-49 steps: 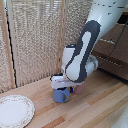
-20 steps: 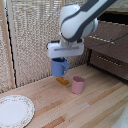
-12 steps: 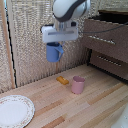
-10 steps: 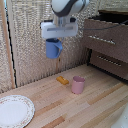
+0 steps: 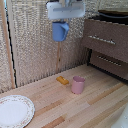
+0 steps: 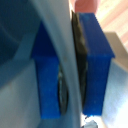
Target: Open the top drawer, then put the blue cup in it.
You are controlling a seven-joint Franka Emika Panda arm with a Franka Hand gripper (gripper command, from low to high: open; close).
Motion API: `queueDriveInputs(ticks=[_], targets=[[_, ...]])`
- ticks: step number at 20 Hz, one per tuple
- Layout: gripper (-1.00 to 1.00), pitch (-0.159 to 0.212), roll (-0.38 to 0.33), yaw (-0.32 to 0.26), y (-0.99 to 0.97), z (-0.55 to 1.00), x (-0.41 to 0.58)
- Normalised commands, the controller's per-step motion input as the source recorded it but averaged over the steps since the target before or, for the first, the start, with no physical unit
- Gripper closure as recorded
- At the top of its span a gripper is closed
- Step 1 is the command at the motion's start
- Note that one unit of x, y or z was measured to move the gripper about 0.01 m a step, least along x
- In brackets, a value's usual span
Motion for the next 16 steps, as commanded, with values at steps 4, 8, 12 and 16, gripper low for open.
queueDriveInputs(ticks=[4, 8, 12, 16], targets=[[1.0, 0.083, 0.025, -0.117, -0.79, 1.0, 0.181], [1.0, 0.082, 0.02, -0.128, -0.76, 1.0, 0.203], [1.0, 0.083, 0.013, -0.143, -0.71, 1.0, 0.225], [1.0, 0.107, 0.003, -0.233, -0.44, 0.97, 0.176]])
